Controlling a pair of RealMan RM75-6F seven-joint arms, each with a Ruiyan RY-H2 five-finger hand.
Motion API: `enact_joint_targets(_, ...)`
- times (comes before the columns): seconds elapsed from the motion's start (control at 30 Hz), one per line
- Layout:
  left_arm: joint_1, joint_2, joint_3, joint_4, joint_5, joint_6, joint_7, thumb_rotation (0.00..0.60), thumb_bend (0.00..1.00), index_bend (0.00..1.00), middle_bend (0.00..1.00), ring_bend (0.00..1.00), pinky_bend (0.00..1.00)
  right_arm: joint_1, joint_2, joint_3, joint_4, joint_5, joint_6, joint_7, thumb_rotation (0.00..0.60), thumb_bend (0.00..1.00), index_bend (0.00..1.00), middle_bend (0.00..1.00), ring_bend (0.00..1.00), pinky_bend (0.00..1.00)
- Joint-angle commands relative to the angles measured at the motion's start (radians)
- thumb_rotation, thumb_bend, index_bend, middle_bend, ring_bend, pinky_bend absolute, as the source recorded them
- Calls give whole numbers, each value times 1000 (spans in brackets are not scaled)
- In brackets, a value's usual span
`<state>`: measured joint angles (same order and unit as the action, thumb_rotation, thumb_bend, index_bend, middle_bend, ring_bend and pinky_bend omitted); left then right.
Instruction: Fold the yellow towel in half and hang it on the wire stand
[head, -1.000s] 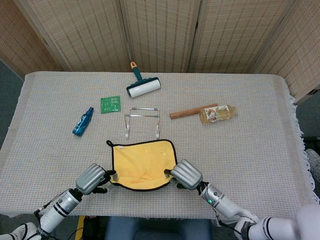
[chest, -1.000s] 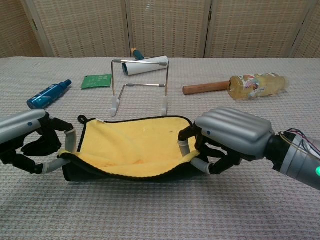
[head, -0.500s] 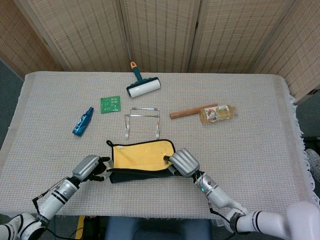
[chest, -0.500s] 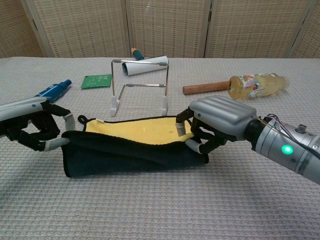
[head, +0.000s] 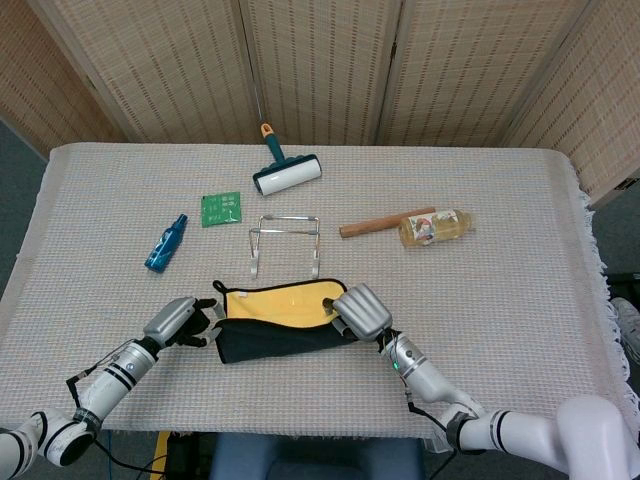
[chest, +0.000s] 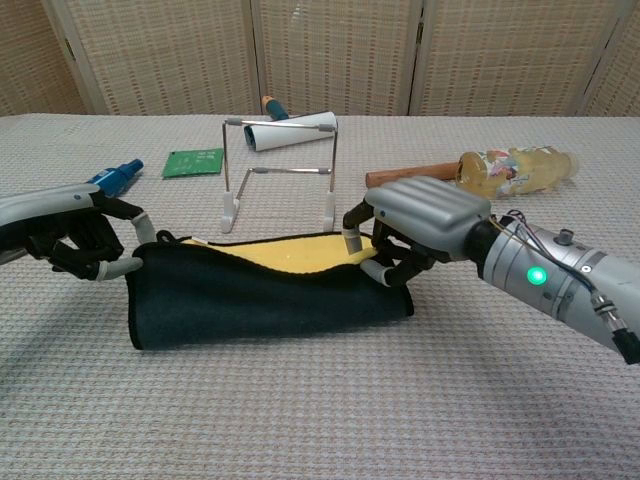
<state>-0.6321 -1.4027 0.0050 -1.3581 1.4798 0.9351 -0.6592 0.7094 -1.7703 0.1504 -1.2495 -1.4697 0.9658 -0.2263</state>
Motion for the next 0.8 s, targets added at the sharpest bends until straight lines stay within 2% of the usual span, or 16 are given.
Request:
enact_joint_targets(0.03,-9,-10,-13,19,-17,-20,-2,600,464,486,995,919,905,10,-8,9,9,13,-5,-12,600,479,549,922,1000,1000)
enact_joint_targets(0.2,-17,-28,-28,50,-44,-47,5,600,461,435,995,919,905,29,-28,20,35,36,-18,-25,600,479,549,922,1000,1000)
enact_joint_targets(0.5,-12,-31,-37,66,-57,-56,19,600,421,121,976,913,866,60,-67,39,85,78,-41,-44,600,479,549,922,1000,1000)
enact_joint_targets(0.8,37,0,-37,23,-43,25,24,600,417,95,976,913,866,95,-96,59,140,116,-67,-62,600,480,549,922,1000,1000)
